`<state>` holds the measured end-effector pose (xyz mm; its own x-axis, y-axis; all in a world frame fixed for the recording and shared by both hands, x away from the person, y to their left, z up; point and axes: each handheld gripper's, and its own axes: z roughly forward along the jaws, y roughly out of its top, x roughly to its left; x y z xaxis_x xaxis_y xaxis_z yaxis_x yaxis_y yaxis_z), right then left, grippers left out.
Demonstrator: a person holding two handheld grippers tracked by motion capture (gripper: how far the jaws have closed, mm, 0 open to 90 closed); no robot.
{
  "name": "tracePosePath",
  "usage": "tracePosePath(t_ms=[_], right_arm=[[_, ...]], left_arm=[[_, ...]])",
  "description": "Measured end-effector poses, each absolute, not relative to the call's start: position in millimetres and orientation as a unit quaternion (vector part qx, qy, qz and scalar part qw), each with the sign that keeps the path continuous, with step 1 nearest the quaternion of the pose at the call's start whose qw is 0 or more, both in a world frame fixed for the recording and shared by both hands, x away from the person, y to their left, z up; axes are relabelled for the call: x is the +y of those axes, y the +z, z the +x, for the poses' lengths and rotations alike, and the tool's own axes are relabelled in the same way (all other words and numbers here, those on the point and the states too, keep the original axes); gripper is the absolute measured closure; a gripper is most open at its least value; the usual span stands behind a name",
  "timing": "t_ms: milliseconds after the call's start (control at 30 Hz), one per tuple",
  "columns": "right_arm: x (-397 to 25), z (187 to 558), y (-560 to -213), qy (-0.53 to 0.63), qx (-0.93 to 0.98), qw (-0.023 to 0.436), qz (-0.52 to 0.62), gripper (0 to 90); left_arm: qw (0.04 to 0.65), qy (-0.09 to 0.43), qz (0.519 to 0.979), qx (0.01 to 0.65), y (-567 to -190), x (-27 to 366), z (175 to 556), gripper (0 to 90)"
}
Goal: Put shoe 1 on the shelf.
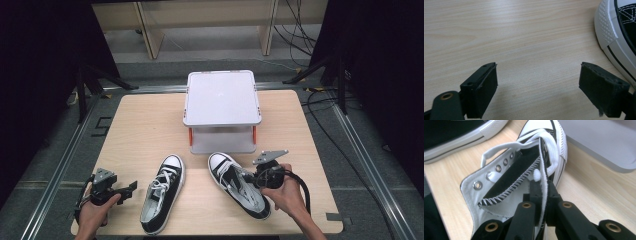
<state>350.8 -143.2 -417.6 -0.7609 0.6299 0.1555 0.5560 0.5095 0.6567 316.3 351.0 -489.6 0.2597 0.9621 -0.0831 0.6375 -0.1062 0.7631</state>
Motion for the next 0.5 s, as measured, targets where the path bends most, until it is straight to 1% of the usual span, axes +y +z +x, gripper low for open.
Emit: tracePosePath(t_ms=[167,233,300,333,400,467,500], right_arm=[[-138,356,-406,0.352,0.877,0.021,0.327,88.5],[-134,354,-399,0.347,0.876,-0.005,0.336,88.4],[-131,357,-393,0.347,0.886,-0.005,0.306,88.5],[-129,356,-388,0.348,0.886,-0.01,0.308,88.4],[-125,357,-378,0.353,0.888,-0.004,0.294,88.4],[-121,357,-367,0.355,0.887,-0.013,0.295,88.5],[-119,360,-360,0.36,0.889,-0.004,0.283,88.5]], left_arm=[[0.355,0.226,0.709,0.566,-490,350,316,14.9],[0.352,0.228,0.71,0.565,-490,350,316,14.9],[0.354,0.227,0.709,0.566,-490,350,316,14.9],[0.353,0.228,0.709,0.566,-490,350,316,14.9],[0.354,0.225,0.71,0.566,-490,350,316,14.9],[0.353,0.227,0.709,0.566,-490,350,316,14.8],[0.35,0.228,0.711,0.565,-490,351,316,14.9]])
